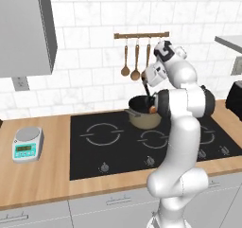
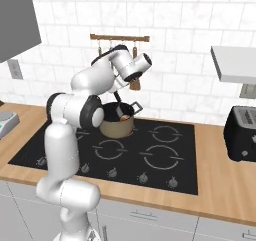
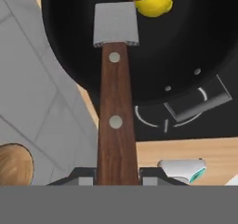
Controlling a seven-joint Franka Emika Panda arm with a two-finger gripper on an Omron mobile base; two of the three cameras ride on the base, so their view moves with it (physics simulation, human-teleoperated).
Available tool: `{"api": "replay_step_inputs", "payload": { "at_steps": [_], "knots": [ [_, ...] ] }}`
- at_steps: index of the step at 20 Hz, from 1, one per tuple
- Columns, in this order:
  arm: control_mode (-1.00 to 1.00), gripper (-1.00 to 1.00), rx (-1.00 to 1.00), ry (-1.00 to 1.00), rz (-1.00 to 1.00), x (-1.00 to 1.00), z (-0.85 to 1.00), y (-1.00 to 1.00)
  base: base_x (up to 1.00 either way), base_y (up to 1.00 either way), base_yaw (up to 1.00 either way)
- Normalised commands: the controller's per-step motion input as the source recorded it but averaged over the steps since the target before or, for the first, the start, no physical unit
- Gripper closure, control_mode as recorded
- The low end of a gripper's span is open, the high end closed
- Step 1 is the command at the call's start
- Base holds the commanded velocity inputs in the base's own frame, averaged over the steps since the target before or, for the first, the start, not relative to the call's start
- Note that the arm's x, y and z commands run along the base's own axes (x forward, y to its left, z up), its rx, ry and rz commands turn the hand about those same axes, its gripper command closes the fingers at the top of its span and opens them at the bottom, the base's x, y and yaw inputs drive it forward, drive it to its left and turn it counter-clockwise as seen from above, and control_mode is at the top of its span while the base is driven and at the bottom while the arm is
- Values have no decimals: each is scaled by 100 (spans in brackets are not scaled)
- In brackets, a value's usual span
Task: Put the lemon and onion in the pot. Retrieve the spatula and lightly stir the vegetables in the pot.
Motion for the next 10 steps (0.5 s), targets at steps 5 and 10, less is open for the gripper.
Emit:
{"api": "replay_step_inputs", "payload": {
  "at_steps": [5,10],
  "knots": [
    [-100,100,19,16,2,0,-26,37,0,0,0],
    [-100,100,9,0,0,8,13,2,0,0,0]
  ]
}}
